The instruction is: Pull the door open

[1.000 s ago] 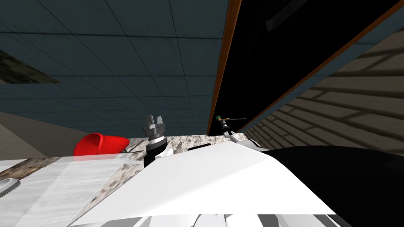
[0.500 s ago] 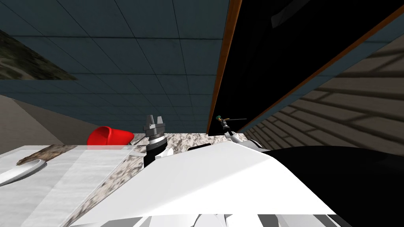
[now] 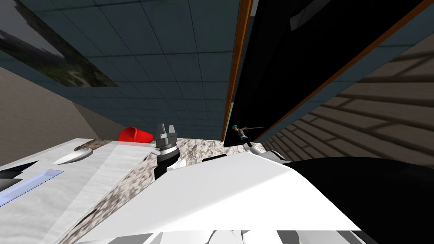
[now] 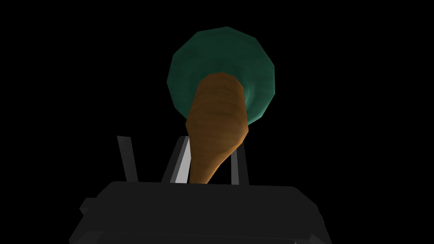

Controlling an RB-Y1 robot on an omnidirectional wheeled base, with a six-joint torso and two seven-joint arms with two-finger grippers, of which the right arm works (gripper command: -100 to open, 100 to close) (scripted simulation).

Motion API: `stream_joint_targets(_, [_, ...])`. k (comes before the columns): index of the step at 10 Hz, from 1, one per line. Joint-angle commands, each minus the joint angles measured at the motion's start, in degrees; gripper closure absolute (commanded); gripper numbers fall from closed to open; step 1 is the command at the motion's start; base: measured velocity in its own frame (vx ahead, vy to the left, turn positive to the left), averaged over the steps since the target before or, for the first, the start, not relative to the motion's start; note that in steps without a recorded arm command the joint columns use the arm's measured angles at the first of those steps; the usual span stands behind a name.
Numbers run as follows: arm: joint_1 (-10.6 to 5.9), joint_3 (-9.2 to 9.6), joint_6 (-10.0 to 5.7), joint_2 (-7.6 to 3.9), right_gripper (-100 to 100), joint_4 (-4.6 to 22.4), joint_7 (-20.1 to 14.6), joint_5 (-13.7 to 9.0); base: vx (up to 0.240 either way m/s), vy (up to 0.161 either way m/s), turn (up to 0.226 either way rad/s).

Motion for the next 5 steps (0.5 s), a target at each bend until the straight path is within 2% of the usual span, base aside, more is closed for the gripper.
stream_joint_targets(1, [0.50,0.92,-1.08,-0.87,100,-0.2,-1.3,0.5,-0.235,-0.078,0.131])
stream_joint_targets(2, [0.51,0.58,-0.40,-0.50,100,-0.4,-0.8,0.3,-0.100,-0.030,0.027])
stream_joint_targets(3, [0.28,1.10,-0.26,-0.09,100,-0.3,-0.9,0.6,-0.170,-0.040,0.066])
stream_joint_targets(5, [-0.61,1.80,0.03,0.51,100,-0.3,-0.6,0.9,-0.256,-0.113,0.128])
